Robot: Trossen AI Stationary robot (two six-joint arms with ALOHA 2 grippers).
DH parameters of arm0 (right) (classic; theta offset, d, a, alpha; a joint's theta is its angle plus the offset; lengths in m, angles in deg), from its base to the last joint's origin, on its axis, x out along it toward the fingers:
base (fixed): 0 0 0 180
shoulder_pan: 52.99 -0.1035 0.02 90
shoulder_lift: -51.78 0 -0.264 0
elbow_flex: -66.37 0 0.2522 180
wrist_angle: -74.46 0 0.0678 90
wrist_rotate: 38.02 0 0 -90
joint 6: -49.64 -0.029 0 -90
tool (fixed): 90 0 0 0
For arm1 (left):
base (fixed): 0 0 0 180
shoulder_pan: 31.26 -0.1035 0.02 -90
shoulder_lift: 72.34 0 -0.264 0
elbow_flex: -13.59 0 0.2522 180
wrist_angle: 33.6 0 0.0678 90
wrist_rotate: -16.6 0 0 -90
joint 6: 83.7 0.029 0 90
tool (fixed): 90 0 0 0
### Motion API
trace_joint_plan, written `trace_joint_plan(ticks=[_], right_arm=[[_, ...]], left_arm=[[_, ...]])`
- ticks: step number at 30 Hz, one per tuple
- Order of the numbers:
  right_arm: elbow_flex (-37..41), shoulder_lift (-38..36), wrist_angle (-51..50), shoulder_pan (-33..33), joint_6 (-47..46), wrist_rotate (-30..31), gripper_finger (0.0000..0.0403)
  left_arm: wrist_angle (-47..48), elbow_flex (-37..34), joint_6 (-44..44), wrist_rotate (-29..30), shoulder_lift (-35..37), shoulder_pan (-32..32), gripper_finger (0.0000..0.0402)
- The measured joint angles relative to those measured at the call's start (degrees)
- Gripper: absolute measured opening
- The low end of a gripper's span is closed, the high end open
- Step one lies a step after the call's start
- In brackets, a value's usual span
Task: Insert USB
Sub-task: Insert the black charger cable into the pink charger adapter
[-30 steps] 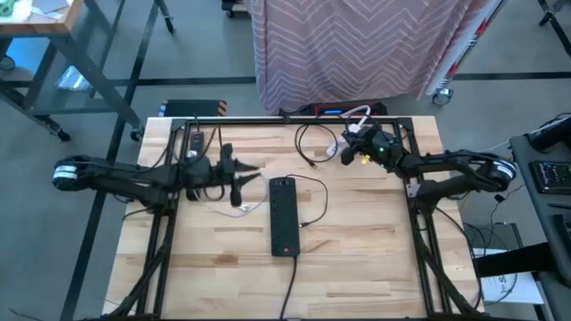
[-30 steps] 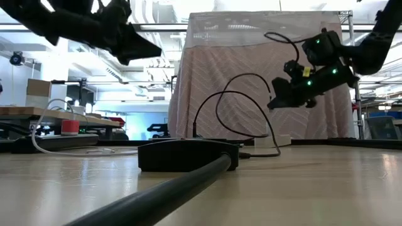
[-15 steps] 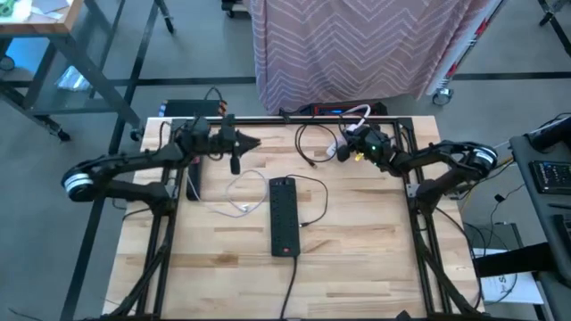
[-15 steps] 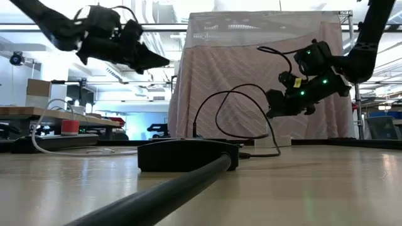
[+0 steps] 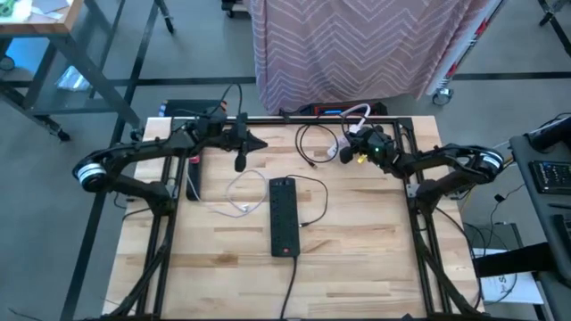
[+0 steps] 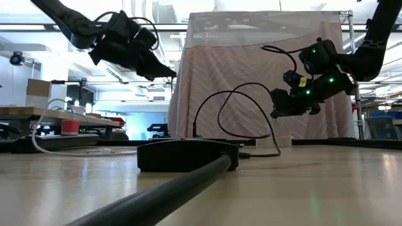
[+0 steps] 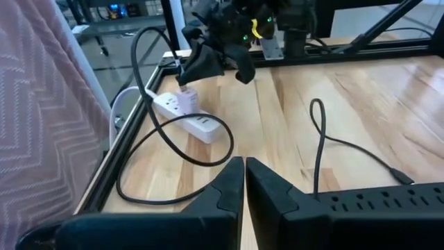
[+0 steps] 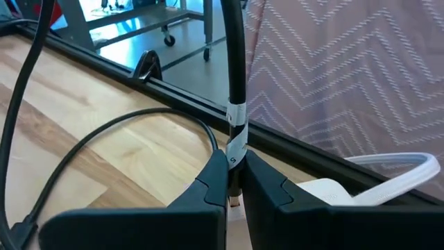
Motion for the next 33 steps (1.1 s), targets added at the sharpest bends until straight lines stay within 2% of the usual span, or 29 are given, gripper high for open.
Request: trace_joint_plan(ticks=[5, 11, 16, 21, 33], right_arm=[[0.1, -0.1, -2.2, 0.0, 0.6, -0.5, 0.0006], [0.3, 0.0, -2.8, 0.0, -0.5, -5.2, 0.0005], [0.3, 0.0, -2.7, 0.0, -1.1, -6.5, 0.0005], [0.3, -0.1, -4.2, 0.0, 0.0, -6.4, 0.0005], [0.1, -0.1, -5.6, -0.1, 11.7, -2.6, 0.0004]], left_arm=[[-0.6, 0.0, -0.2, 0.0, 0.0, 0.0, 0.0003], [-1.0, 0.0, -0.4, 0.0, 0.0, 0.0, 0.0001], [-2.5, -0.2, -0.6, 0.0, 0.0, 0.0, 0.0003], [-3.0, -0.3, -1.1, 0.0, 0.0, 0.0, 0.0002], [-3.4, -0.3, -2.4, 0.0, 0.0, 0.0, 0.0004]])
